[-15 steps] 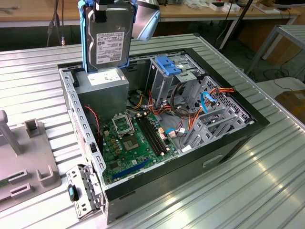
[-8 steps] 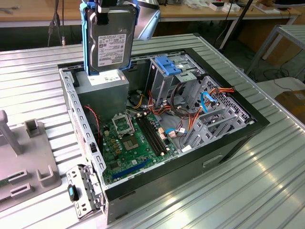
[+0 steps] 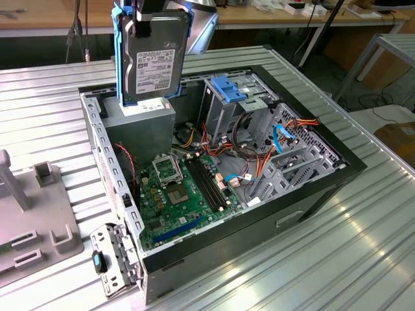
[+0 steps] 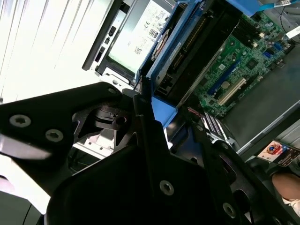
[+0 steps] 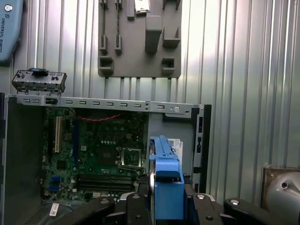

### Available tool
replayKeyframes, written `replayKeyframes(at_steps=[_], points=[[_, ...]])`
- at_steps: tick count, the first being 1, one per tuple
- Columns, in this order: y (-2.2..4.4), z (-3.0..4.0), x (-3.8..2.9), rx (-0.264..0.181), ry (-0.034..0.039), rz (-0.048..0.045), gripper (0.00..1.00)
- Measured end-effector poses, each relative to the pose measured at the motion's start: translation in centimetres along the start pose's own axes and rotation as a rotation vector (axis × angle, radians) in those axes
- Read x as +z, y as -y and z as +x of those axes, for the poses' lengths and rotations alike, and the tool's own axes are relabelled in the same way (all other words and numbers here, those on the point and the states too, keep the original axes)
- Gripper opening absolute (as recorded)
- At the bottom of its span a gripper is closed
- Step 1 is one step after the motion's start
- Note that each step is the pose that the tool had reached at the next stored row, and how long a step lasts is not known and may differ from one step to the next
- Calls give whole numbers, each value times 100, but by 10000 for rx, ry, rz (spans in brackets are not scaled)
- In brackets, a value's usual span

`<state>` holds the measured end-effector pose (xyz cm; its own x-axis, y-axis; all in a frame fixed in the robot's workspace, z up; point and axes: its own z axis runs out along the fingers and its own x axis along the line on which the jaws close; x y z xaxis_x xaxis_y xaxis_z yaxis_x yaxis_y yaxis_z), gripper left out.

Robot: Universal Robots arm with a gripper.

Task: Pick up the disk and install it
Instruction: 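Pick up the disk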

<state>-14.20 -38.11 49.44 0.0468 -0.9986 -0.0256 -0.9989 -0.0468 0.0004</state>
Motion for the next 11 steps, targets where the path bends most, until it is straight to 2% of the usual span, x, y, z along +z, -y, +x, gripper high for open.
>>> replayKeyframes(at_steps=[6, 9, 11], points=[[12, 5, -1, -3, -1, -1, 37], [122, 10, -1, 0, -1, -1, 37], [171, 12, -1, -1, -1, -1, 37]])
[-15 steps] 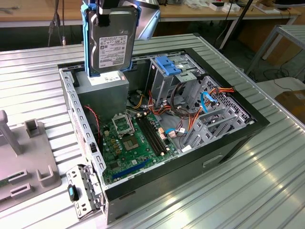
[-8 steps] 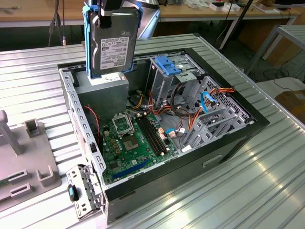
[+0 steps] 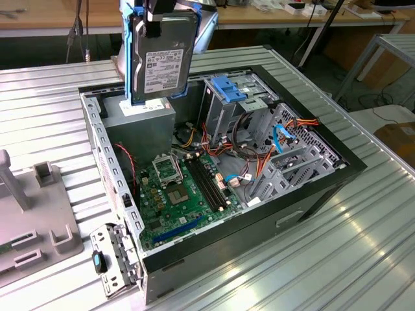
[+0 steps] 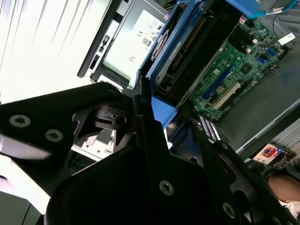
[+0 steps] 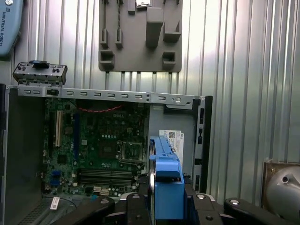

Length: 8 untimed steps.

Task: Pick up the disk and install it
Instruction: 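Pick up the disk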

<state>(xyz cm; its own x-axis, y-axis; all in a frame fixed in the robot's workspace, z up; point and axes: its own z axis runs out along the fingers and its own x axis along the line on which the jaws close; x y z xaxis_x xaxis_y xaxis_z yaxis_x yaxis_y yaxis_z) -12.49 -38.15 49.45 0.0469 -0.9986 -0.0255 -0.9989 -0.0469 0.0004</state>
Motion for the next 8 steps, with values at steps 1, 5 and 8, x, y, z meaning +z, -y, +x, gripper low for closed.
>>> replayKeyframes(at_steps=[1, 5, 8], points=[[44, 2, 0, 1, 0, 0, 37], [52, 58, 0, -3, -1, 47, 37], [47, 159, -3, -4, -4, 88, 37]])
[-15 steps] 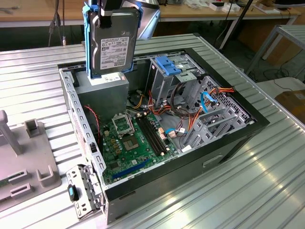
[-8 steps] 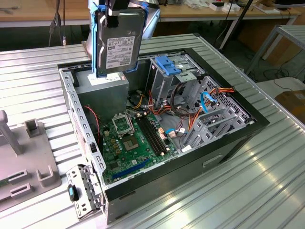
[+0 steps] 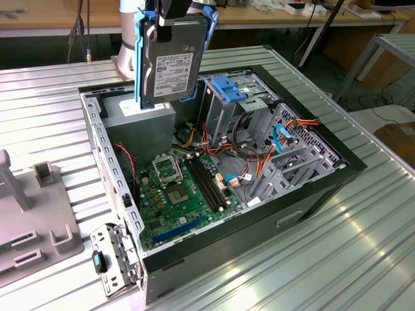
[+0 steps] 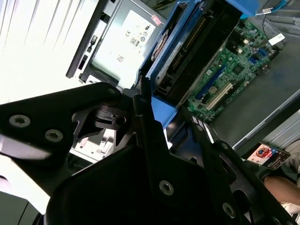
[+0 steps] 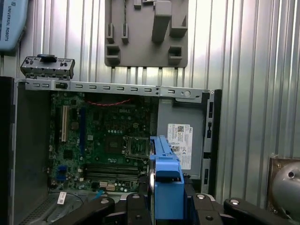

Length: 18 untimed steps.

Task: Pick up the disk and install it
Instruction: 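Pick up the disk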

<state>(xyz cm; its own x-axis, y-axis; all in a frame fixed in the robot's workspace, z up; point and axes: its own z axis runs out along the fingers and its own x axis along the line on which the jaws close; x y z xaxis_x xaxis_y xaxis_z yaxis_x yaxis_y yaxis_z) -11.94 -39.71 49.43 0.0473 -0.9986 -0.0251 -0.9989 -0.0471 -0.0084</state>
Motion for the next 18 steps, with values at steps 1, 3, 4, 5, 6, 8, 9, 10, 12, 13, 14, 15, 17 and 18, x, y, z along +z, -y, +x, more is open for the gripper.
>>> replayKeyframes(at_steps=[1, 3, 4, 5, 6, 8, 9, 10, 12, 13, 14, 15, 17, 18], points=[[-2, 43, -1, 0, 0, 7, 37], [-4, 94, -3, 0, -1, 8, 37], [-5, 109, -3, 1, -1, 9, 37], [-6, 133, -3, 0, 0, 11, 37], [-7, 148, -3, 0, 0, 11, 37], [-9, 183, -4, 0, 0, 12, 37], [-10, 204, -5, -1, -1, 12, 37], [-10, 214, -5, 0, -1, 11, 37], [-11, 239, -6, 0, -1, 12, 37], [-12, 257, -6, -1, 0, 12, 37], [-13, 279, -7, 0, 0, 12, 37], [-14, 299, -8, 0, -1, 12, 37], [-15, 318, -8, 0, -1, 12, 37], [-16, 329, -8, 0, -1, 12, 37]])
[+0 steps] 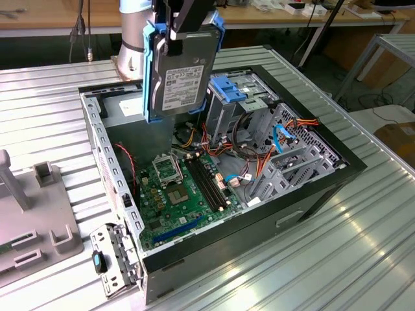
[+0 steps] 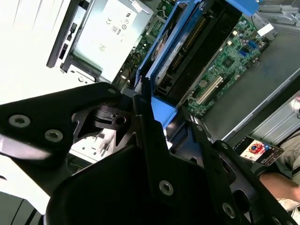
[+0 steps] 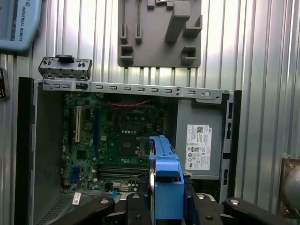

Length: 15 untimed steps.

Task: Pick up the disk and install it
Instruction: 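Pick up the disk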

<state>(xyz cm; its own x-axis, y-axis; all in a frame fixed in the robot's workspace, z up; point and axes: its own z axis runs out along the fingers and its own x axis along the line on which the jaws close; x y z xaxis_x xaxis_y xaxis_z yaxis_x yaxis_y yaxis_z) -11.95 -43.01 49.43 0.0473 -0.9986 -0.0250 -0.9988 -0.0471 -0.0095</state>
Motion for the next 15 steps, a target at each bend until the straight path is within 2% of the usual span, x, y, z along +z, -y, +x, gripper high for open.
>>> replayKeyframes(at_steps=[7, 11, 15], points=[[-3, 64, -2, 0, 0, 1, 37], [-7, 141, -3, -1, 1, 1, 37], [-9, 187, -4, 0, 1, 2, 37]])
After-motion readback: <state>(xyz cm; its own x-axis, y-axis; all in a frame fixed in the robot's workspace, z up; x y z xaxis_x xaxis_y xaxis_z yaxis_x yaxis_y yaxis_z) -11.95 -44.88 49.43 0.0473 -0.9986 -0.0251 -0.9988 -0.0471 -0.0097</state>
